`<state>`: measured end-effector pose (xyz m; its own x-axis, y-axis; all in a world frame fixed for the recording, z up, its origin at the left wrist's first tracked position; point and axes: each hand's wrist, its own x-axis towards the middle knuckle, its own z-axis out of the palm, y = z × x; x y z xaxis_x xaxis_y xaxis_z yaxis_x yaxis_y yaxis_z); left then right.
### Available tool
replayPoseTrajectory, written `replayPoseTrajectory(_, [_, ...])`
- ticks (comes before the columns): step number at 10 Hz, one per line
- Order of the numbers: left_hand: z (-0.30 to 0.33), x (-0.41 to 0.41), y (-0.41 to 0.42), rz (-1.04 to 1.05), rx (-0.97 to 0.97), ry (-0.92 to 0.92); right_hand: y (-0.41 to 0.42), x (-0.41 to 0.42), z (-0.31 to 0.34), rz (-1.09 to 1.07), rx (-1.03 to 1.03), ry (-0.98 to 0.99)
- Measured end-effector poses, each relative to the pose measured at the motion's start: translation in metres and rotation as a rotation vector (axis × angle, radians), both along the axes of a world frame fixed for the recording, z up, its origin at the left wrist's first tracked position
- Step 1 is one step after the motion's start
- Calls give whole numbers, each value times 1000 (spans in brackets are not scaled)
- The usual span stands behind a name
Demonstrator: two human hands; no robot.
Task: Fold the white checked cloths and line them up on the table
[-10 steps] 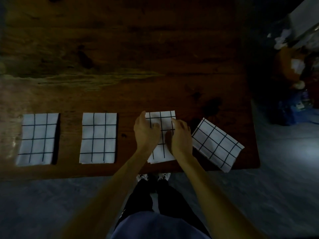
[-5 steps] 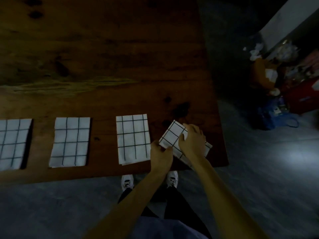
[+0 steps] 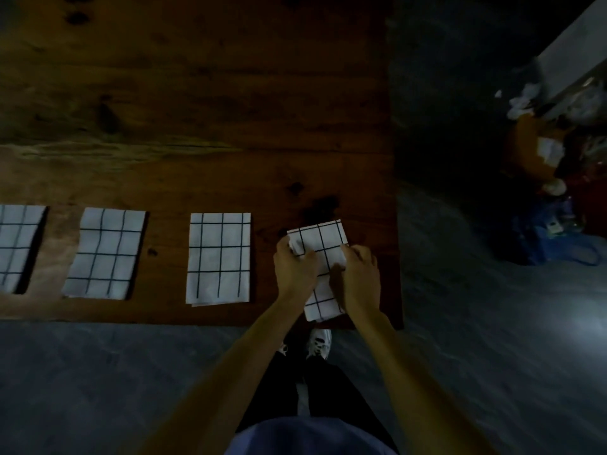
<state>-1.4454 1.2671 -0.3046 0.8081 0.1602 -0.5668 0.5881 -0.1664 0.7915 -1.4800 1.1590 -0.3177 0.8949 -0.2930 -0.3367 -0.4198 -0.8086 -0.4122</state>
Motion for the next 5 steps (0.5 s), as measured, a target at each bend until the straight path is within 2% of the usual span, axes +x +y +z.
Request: replayPoseTrajectory(5, [-17, 33, 10, -261, 83, -73, 4, 7, -4, -150, -22, -64])
